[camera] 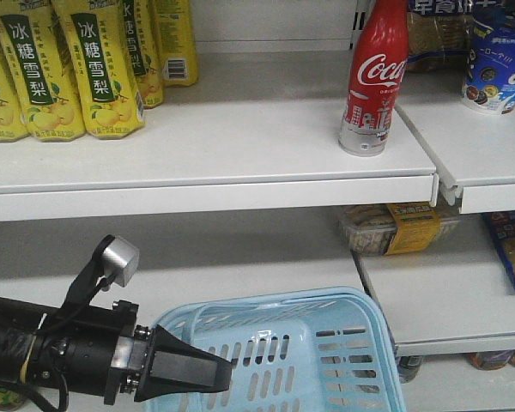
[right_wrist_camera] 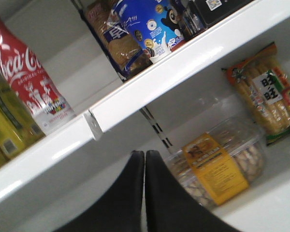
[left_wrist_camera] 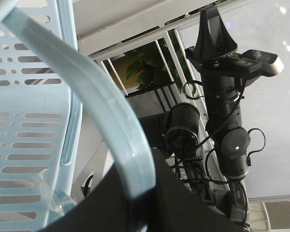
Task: Place coke in basket with both arms
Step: 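Raise the open right gripper toward the red Coca-Cola bottle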
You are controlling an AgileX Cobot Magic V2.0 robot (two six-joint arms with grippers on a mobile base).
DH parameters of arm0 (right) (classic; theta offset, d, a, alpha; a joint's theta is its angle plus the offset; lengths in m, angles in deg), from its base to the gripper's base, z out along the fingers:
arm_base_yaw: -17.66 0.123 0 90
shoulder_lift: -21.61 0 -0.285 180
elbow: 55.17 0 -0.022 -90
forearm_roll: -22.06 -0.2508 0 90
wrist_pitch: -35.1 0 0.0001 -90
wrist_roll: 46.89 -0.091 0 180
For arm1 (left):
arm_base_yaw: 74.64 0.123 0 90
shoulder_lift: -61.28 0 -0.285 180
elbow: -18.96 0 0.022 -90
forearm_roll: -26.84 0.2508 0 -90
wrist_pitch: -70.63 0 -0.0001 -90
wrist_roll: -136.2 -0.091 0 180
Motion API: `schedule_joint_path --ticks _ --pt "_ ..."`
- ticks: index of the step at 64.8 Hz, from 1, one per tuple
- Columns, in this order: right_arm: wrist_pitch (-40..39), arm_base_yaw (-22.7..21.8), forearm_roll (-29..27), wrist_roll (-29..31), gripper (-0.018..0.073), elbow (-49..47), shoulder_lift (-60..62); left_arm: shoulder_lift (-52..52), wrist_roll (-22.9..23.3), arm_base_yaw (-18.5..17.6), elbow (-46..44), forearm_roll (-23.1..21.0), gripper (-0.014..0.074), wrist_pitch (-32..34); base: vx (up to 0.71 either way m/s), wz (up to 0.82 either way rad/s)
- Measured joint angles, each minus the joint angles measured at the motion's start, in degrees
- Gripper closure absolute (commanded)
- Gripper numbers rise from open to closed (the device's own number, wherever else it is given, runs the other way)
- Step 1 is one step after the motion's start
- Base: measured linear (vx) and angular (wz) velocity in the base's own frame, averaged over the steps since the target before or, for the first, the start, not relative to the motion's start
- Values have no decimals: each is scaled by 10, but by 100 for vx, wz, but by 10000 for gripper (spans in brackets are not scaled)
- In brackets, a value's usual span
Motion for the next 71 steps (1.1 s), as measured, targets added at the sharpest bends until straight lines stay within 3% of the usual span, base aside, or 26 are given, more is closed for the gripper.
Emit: schedule_joint_path --ticks 6,13,23,30,40,47,59,71 --pt "3 0 -65 -35 564 -2 0 0 0 0 0 0 603 0 0 0" --pt "59 0 -91 -41 554 -42 0 0 0 0 0 0 603 0 0 0" --pt "134 0 -87 53 456 -140 0 0 0 0 0 0 603 0 0 0" --pt "183 0 -86 127 289 -207 3 0 0 0 0 0 603 0 0 0" --pt "220 0 -109 202 -43 -264 -4 0 0 0 0 0 603 0 0 0" --pt "204 0 -142 238 -168 -269 -26 0 0 0 0 0 603 0 0 0" --pt "190 0 -167 325 -148 -275 -79 0 0 0 0 0 603 0 0 0" --pt "227 0 -250 487 -80 -322 -170 0 0 0 0 0 603 0 0 0"
